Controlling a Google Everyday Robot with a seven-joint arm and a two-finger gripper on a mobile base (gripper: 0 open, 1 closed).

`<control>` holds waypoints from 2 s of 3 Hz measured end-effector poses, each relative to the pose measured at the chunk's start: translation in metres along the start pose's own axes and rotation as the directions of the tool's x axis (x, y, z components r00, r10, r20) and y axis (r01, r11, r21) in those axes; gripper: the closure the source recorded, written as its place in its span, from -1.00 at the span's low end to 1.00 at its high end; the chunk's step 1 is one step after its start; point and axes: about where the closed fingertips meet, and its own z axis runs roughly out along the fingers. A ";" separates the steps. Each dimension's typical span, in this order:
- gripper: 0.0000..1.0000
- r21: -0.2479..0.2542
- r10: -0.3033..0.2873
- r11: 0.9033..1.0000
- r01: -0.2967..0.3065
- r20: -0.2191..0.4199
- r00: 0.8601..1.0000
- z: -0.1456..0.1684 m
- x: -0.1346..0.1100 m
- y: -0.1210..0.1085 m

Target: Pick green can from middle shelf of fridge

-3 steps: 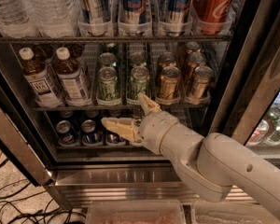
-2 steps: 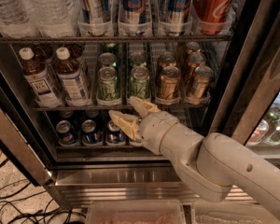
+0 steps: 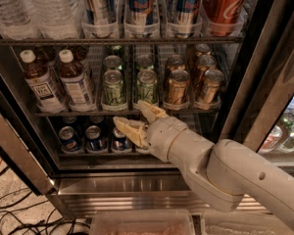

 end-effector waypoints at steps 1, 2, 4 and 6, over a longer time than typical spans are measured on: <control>-0.24 -0.006 -0.008 1.000 0.008 -0.012 1.000 0.008 -0.001 -0.003; -0.30 -0.006 -0.024 1.000 0.024 -0.020 1.000 0.020 -0.007 -0.013; -0.32 -0.023 -0.038 0.999 0.037 -0.035 0.999 0.045 -0.012 -0.034; -0.32 -0.071 -0.011 0.997 0.010 -0.023 1.000 0.075 -0.001 -0.041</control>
Offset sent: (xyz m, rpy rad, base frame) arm 0.0457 0.0039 0.0117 -0.0519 -0.0051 0.0030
